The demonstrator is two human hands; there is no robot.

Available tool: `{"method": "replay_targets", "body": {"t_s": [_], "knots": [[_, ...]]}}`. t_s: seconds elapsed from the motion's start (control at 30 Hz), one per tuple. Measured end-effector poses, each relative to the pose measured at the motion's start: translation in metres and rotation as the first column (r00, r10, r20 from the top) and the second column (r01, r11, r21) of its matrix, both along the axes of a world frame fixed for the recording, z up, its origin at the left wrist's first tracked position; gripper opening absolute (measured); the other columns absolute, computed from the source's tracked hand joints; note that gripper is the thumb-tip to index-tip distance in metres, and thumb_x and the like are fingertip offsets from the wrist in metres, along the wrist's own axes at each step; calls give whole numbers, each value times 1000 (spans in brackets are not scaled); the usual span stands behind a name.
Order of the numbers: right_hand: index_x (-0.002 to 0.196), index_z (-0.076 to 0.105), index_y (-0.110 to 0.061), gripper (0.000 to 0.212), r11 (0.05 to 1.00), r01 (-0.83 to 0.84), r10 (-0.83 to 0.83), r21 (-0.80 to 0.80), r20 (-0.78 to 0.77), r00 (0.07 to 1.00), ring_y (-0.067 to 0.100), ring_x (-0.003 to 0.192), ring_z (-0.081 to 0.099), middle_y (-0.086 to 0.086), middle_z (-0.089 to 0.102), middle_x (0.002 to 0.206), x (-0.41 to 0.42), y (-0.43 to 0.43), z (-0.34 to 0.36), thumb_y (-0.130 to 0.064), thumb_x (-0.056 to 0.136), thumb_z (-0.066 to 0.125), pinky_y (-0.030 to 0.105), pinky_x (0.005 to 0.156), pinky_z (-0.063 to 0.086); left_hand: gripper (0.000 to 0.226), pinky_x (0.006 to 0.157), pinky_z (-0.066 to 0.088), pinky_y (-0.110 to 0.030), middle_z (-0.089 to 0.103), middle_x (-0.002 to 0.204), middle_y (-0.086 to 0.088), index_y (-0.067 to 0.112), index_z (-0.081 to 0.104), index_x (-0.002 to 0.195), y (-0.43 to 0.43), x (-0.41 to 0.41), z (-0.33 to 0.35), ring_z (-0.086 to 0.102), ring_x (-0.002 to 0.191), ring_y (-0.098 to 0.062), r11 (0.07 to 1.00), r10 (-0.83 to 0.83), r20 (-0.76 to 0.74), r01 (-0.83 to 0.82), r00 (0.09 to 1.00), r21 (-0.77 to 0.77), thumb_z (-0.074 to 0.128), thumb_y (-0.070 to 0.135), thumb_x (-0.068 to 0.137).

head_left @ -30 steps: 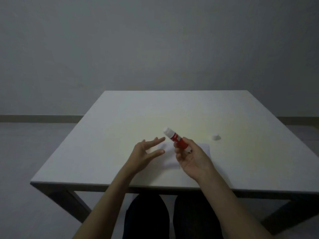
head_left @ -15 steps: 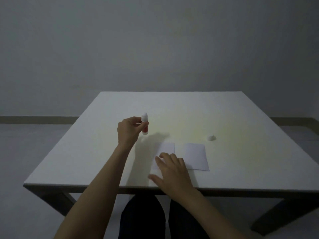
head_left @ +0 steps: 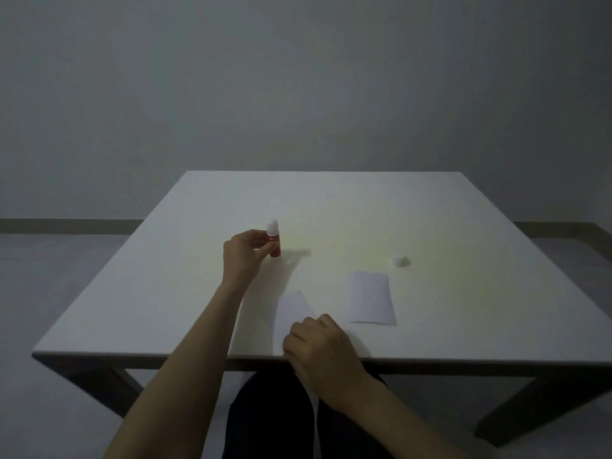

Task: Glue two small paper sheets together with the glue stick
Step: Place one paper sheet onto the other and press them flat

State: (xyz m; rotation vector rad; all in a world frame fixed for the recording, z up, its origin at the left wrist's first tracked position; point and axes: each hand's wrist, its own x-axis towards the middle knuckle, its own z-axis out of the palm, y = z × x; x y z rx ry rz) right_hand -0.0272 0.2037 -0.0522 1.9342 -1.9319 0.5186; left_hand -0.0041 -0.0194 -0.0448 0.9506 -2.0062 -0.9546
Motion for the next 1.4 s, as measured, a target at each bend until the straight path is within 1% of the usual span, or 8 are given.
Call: {"method": "replay_targets", "body": {"t_s": [0.13, 0.23, 0.33, 0.47, 0.6, 0.87, 1.13, 1.4], "knots": [[66, 64, -11, 12, 996, 43, -21, -77, 267, 964, 16, 55, 56, 3, 65, 64, -15, 5, 28, -12, 78, 68, 26, 51, 46, 34, 78, 42, -12, 74, 104, -7, 12, 70, 108, -4, 4, -5, 69, 98, -16, 1000, -10, 28, 9, 1000, 13, 74, 23, 77], [71, 65, -11, 9, 947, 205, -18, -248, 594, 805, 10, 55, 51, -1, 63, 67, -40, 13, 53, -8, 80, 66, 20, 56, 43, 62, 89, 41, -23, 64, 124, -7, 11, 54, 131, 3, 9, -5, 61, 110, -20, 999, 50, 23, -50, 998, 15, 76, 29, 76], [72, 65, -14, 13, 819, 464, 71, -338, 861, 503, 7, 54, 56, -2, 64, 65, -67, 17, 65, -5, 81, 67, 15, 54, 46, 63, 92, 46, -30, 54, 134, -8, 11, 45, 136, 25, 17, -2, 55, 113, -19, 983, 180, -113, -182, 977, -15, 70, 32, 82], [76, 62, -10, 13, 766, 605, 358, -215, 925, -124, 10, 60, 65, 5, 66, 74, -77, 14, 58, -1, 85, 62, 21, 55, 56, 17, 72, 53, -28, 70, 94, -2, 19, 64, 102, 82, 17, 8, 65, 81, -11, 978, 178, -375, -121, 910, 170, 55, 29, 92], [77, 59, -6, 12, 764, 631, 442, -134, 822, -360, 16, 70, 68, 10, 66, 78, -66, 6, 42, 1, 87, 59, 22, 60, 58, 10, 67, 58, -29, 75, 69, 2, 23, 73, 80, 126, 2, 16, 71, 69, -13, 914, -46, -398, 199, 916, 353, 64, 26, 85], [81, 65, -13, 6, 831, 557, 165, -15, 961, -221, 18, 63, 60, 4, 64, 73, -91, 24, 35, -11, 86, 63, 30, 67, 54, 7, 79, 58, -38, 72, 90, -18, 12, 73, 85, 128, -16, 34, 67, 82, -27, 862, -100, -381, 271, 919, 428, 67, 8, 82], [57, 59, -17, 24, 814, 575, -209, 81, 965, 161, 9, 58, 53, -2, 59, 60, -124, 43, 30, -10, 78, 69, 24, 58, 43, 24, 60, 43, -21, 72, 67, 2, 17, 69, 88, 130, -37, 24, 63, 62, -7, 898, -164, -83, 184, 983, 401, 81, 24, 68], [62, 62, -18, 18, 775, 583, -475, 242, 832, 286, 19, 69, 60, -4, 63, 63, -122, 51, -2, -18, 75, 73, 37, 73, 50, 40, 89, 49, -49, 69, 67, 7, 22, 55, 92, 134, -38, -3, 68, 83, -22, 946, -147, 143, 97, 979, 309, 82, 33, 65]]}}
